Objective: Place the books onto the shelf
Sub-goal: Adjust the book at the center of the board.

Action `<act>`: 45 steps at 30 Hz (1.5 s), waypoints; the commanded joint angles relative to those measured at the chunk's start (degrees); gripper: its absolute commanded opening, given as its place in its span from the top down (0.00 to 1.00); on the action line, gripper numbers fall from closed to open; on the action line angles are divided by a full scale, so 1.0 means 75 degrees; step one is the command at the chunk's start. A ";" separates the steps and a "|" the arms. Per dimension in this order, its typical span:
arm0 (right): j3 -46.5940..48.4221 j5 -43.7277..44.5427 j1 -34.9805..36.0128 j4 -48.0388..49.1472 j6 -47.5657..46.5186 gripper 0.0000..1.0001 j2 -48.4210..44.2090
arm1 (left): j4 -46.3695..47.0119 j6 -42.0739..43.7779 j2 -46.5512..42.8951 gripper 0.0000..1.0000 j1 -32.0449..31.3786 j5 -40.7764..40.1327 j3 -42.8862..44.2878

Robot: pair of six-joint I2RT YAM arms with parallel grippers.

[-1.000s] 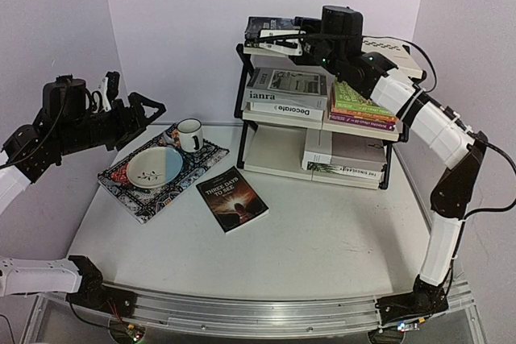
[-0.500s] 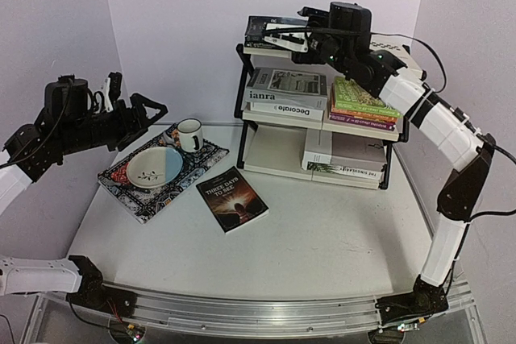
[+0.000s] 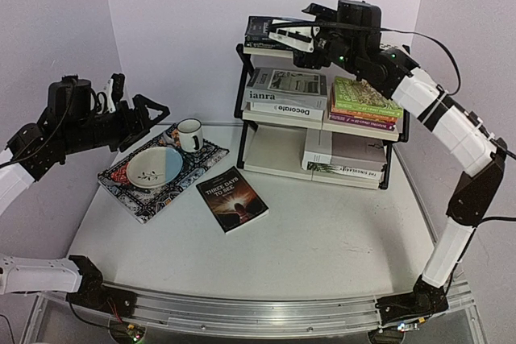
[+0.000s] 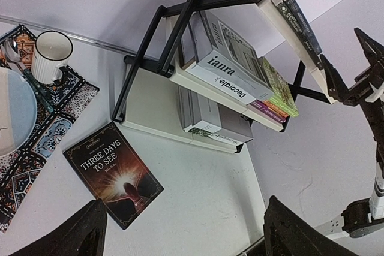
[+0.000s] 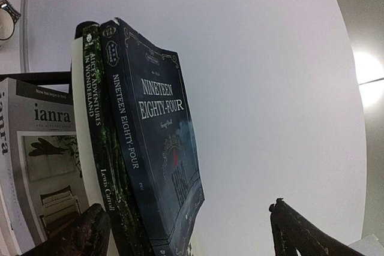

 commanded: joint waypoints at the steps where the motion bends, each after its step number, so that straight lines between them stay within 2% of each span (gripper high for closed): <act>1: -0.0211 -0.0057 0.0285 0.0300 0.0694 0.06 -0.0731 | 0.0210 0.0054 0.0024 0.08 0.0007 0.0017 -0.0118; 10: -0.1805 0.0383 0.1193 0.0458 0.2329 0.04 -0.1702 | 0.0521 0.0532 0.0628 0.08 0.0008 0.0063 -0.0322; 16: -0.3291 0.0484 0.1848 0.0426 0.4859 0.06 -0.2492 | 0.0806 0.0933 0.1418 0.08 0.0069 0.0252 -0.0136; 24: -0.5561 -0.0817 0.1900 0.0286 0.9723 0.10 -0.3463 | 0.1480 0.1384 0.2545 0.09 0.0692 0.1066 -0.0430; 27: -0.6379 -0.1136 0.1895 0.0299 1.1240 0.12 -0.3483 | 0.1859 0.1685 0.2969 0.09 0.0813 0.1331 -0.0498; 34: -0.7835 -0.0805 0.1897 0.0386 1.4334 0.12 -0.3145 | 0.2552 0.2125 0.4143 0.10 0.0891 0.1890 -0.0368; 41: -0.8968 -0.0790 0.1960 0.1362 1.6729 0.12 -0.2519 | 0.2810 0.2479 0.5216 0.11 0.0898 0.1904 -0.0182; 45: -0.9505 -0.0702 0.2108 0.2415 1.7840 0.14 -0.2056 | 0.2856 0.2710 0.5785 0.15 0.0898 0.1862 -0.0106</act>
